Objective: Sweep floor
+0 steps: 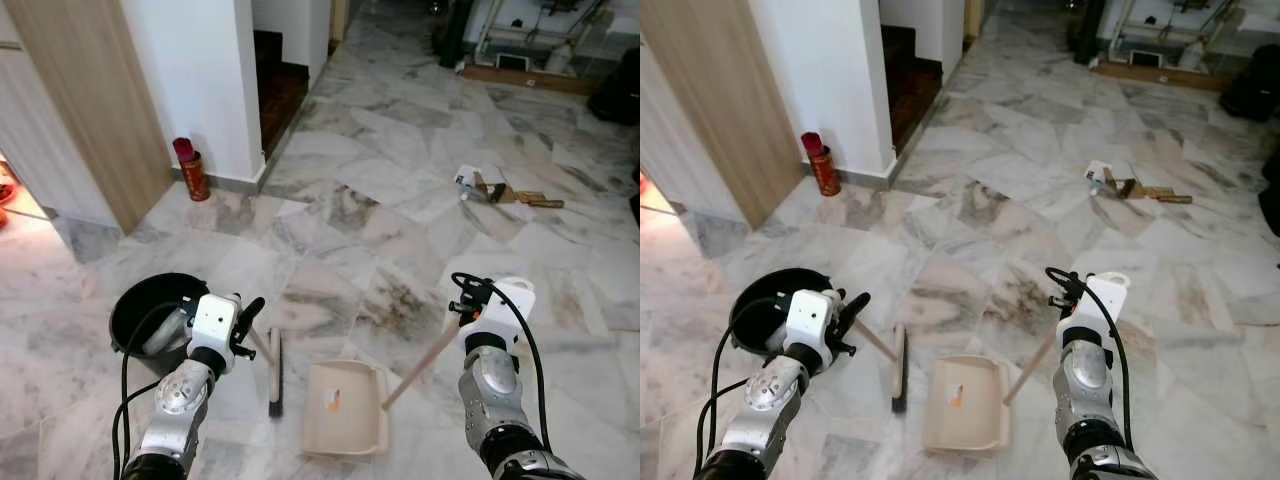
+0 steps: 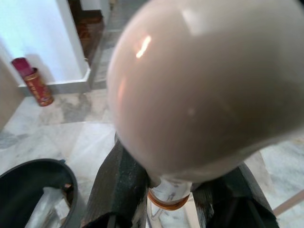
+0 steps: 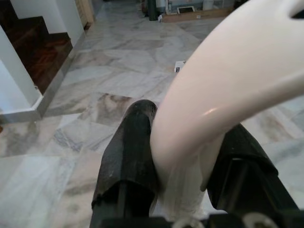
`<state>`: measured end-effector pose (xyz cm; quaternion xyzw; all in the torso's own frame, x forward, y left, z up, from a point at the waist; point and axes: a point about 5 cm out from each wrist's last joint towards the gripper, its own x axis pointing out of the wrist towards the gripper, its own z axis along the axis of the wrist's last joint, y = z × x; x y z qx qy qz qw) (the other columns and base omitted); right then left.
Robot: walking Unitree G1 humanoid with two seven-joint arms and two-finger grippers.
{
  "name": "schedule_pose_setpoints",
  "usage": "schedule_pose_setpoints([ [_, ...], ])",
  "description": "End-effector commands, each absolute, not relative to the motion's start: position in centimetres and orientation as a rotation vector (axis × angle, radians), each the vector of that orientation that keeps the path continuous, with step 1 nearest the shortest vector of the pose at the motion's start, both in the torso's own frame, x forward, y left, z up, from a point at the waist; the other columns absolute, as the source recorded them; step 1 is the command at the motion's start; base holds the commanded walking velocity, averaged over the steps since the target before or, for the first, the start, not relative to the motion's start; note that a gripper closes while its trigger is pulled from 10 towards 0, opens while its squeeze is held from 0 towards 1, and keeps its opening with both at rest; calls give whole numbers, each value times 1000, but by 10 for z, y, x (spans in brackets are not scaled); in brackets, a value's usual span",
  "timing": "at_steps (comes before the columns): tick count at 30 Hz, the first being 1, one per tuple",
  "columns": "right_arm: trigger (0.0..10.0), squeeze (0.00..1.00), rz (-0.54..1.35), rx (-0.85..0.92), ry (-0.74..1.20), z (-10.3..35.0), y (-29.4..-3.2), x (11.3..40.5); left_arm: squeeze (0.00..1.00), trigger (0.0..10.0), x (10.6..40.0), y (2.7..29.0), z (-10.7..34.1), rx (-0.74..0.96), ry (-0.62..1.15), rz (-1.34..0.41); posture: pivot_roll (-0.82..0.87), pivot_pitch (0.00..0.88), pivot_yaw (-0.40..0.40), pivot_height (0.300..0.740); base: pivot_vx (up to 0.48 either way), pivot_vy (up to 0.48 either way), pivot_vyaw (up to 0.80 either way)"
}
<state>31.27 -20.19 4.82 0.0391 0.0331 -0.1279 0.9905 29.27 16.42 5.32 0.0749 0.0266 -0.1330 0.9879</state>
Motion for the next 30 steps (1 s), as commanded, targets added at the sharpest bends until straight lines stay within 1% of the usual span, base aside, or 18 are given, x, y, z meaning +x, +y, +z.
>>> schedule_pose_setpoints([
  [1, 10000, 0, -242, 54, 42, 52, -200, 315, 0, 10000, 291, 164, 52, 150, 47, -264, 25, 8, -27, 740, 0, 0, -788],
  [5, 10000, 0, -222, 41, 41, 51, -196, 313, 0, 10000, 287, 168, 49, 124, 59, -237, 26, 2, -28, 740, 0, 0, -759],
  [13, 10000, 0, -202, 44, 21, 50, -193, 310, 0, 10000, 288, 165, 52, 120, 38, -242, 22, 0, -33, 740, 0, 0, 0],
  [18, 10000, 0, -213, 48, 28, 49, -194, 310, 0, 10000, 287, 162, 52, 127, 40, -261, 3, 0, -26, 740, 275, 0, 0],
  [24, 10000, 0, -233, 57, 27, 50, -199, 310, 0, 10000, 288, 162, 53, 124, 37, -260, 6, 9, -33, 740, 286, 0, -608],
  [30, 10000, 0, -219, 46, 16, 52, -197, 312, 0, 10000, 288, 163, 54, 119, 35, -254, 10, 20, -35, 740, 305, 0, 0],
])
